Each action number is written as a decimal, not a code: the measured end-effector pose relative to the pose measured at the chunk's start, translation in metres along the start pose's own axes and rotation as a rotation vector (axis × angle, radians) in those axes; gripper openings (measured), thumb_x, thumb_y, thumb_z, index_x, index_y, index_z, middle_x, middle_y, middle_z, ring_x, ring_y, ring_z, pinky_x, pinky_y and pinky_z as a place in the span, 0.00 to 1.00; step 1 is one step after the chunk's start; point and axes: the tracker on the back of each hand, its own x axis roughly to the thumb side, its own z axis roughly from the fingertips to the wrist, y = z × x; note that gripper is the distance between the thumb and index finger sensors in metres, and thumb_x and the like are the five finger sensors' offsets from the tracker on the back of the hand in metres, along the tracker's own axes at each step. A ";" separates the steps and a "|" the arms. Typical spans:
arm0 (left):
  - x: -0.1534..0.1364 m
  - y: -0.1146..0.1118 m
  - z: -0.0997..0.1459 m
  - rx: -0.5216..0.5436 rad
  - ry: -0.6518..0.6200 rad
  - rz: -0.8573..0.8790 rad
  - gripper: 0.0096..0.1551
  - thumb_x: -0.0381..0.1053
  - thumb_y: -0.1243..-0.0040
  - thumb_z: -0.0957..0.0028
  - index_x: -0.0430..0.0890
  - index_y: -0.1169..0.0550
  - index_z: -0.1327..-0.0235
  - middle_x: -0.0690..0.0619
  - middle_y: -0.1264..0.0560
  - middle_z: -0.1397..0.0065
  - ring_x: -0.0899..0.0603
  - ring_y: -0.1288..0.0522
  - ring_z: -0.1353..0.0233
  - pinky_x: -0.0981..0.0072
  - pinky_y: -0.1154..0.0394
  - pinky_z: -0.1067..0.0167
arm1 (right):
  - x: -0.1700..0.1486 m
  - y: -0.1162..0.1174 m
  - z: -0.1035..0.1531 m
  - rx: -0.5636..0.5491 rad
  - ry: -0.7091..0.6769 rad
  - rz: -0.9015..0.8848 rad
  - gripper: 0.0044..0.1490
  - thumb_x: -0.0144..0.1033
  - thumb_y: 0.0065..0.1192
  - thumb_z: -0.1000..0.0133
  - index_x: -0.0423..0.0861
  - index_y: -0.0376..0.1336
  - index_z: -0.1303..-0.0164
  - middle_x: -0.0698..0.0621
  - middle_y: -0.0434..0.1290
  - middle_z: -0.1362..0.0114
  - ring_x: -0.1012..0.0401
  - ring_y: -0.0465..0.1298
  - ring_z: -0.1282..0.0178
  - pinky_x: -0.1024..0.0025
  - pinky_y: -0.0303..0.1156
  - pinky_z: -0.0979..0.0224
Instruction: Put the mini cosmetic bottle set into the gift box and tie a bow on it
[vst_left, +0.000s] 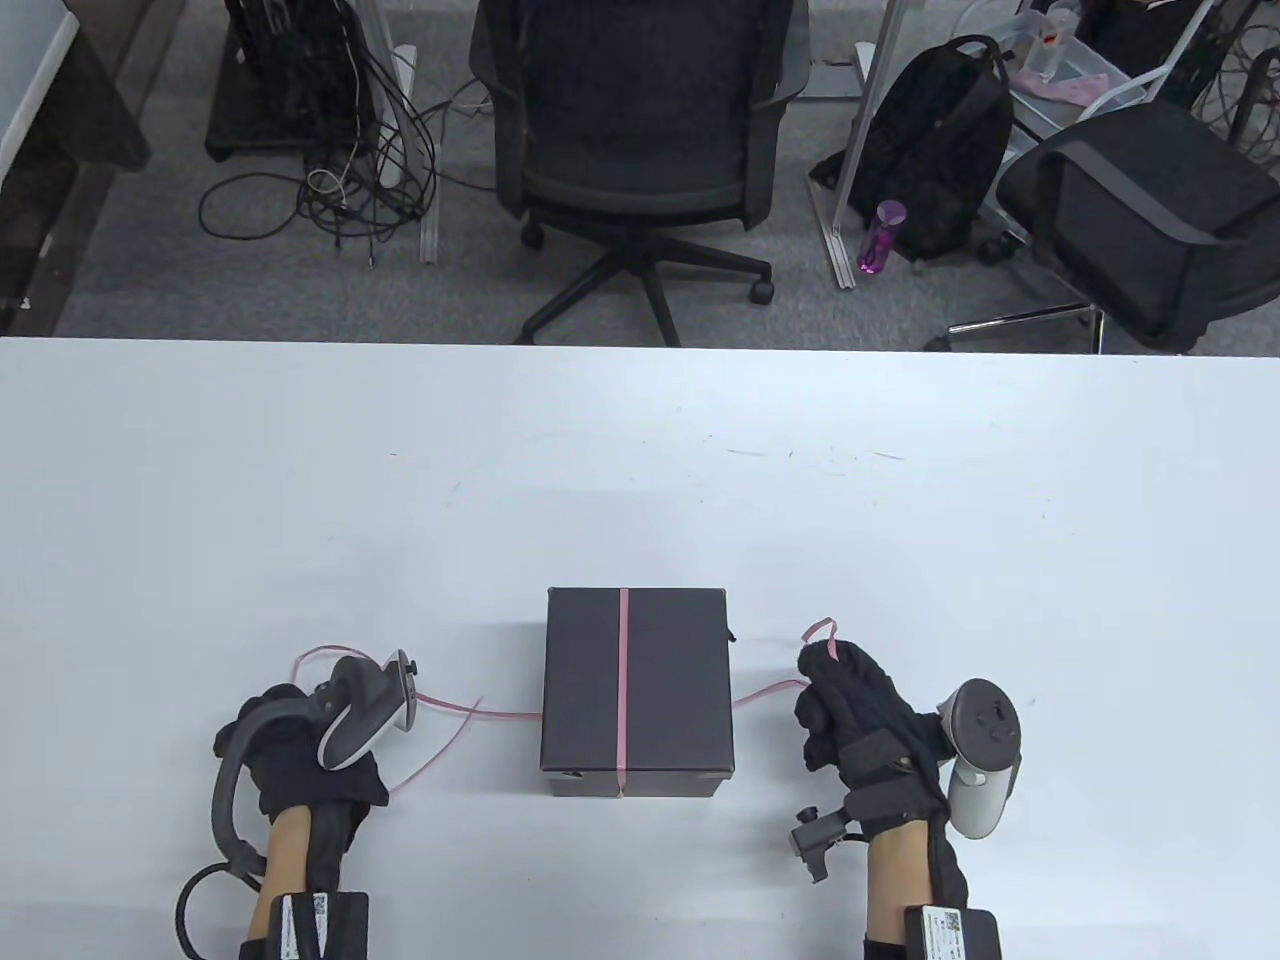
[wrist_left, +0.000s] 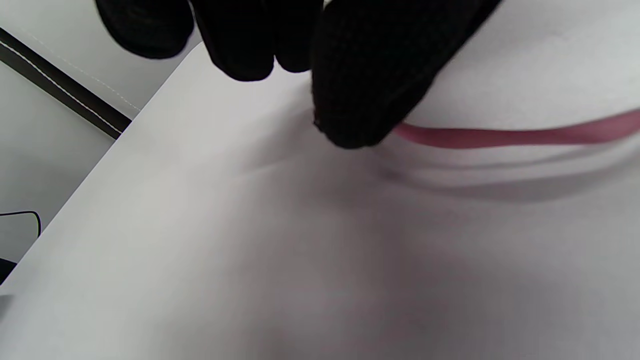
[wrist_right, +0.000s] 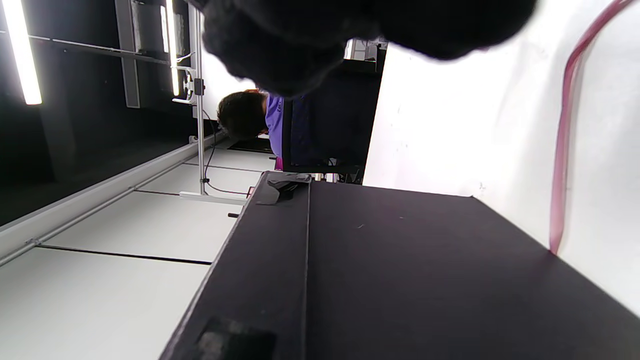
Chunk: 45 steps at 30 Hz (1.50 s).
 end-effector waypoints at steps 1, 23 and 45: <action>0.002 -0.001 0.000 -0.001 -0.006 -0.014 0.58 0.44 0.21 0.60 0.60 0.39 0.15 0.40 0.36 0.14 0.29 0.28 0.24 0.30 0.27 0.31 | 0.000 0.000 0.000 -0.002 0.001 -0.002 0.26 0.33 0.47 0.31 0.28 0.58 0.32 0.53 0.77 0.60 0.70 0.73 0.75 0.73 0.79 0.66; 0.013 -0.002 0.000 0.078 0.002 -0.030 0.37 0.59 0.35 0.48 0.50 0.29 0.25 0.53 0.28 0.25 0.42 0.24 0.30 0.39 0.27 0.28 | -0.001 -0.002 0.001 -0.056 0.018 0.016 0.26 0.33 0.47 0.31 0.28 0.57 0.32 0.52 0.77 0.59 0.70 0.74 0.74 0.72 0.79 0.64; -0.027 0.016 0.006 0.055 -0.683 0.987 0.26 0.54 0.47 0.39 0.46 0.27 0.30 0.40 0.37 0.15 0.25 0.43 0.15 0.27 0.39 0.25 | 0.006 0.007 0.000 -0.010 0.030 0.285 0.23 0.35 0.58 0.36 0.41 0.67 0.33 0.47 0.78 0.56 0.66 0.76 0.72 0.67 0.80 0.62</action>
